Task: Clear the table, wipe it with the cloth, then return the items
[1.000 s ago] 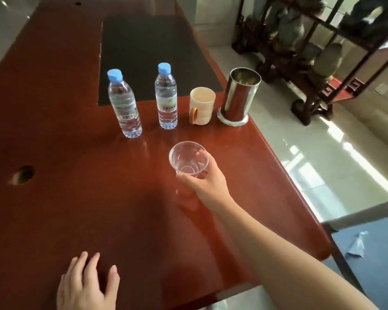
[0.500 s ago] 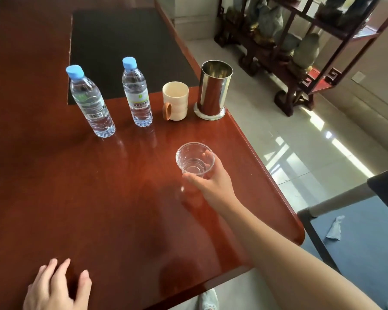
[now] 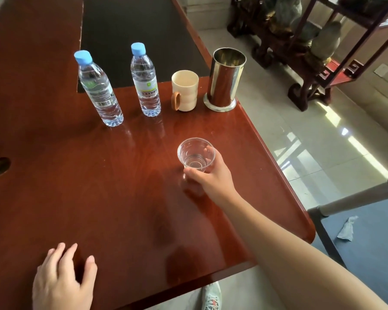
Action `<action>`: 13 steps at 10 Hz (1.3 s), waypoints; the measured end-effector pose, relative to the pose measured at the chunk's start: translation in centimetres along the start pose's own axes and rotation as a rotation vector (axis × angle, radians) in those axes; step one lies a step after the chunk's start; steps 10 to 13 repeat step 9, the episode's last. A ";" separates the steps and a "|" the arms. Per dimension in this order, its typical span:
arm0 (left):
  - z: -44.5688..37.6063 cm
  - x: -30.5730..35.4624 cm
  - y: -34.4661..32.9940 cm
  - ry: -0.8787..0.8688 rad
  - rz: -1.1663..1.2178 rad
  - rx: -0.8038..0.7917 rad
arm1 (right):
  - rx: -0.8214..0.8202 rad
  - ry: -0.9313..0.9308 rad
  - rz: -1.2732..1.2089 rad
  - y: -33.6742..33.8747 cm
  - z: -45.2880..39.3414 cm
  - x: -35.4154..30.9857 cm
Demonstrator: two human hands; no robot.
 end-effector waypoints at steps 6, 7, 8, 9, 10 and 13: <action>-0.6 0.2 1.2 0.115 0.011 -0.258 | -0.100 0.000 0.007 -1.2 -0.7 0.8; -0.8 0.3 1.3 0.122 -0.014 -0.333 | -0.141 -0.004 0.005 -0.5 -0.2 0.7; -0.9 0.2 1.7 0.102 -0.045 -0.371 | -0.155 -0.052 0.037 0.7 0.2 0.8; -1.3 0.8 2.1 0.106 -0.081 -0.423 | -0.064 -0.049 0.142 3.3 1.0 -0.4; -1.3 0.8 2.1 0.106 -0.081 -0.423 | -0.064 -0.049 0.142 3.3 1.0 -0.4; -1.3 0.8 2.1 0.106 -0.081 -0.423 | -0.064 -0.049 0.142 3.3 1.0 -0.4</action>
Point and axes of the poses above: each hand's wrist, its own z-axis away from the middle knuckle, its own y-axis out of the back of the hand, x = y × z, the point moved 4 cm from there along -z, towards the middle knuckle
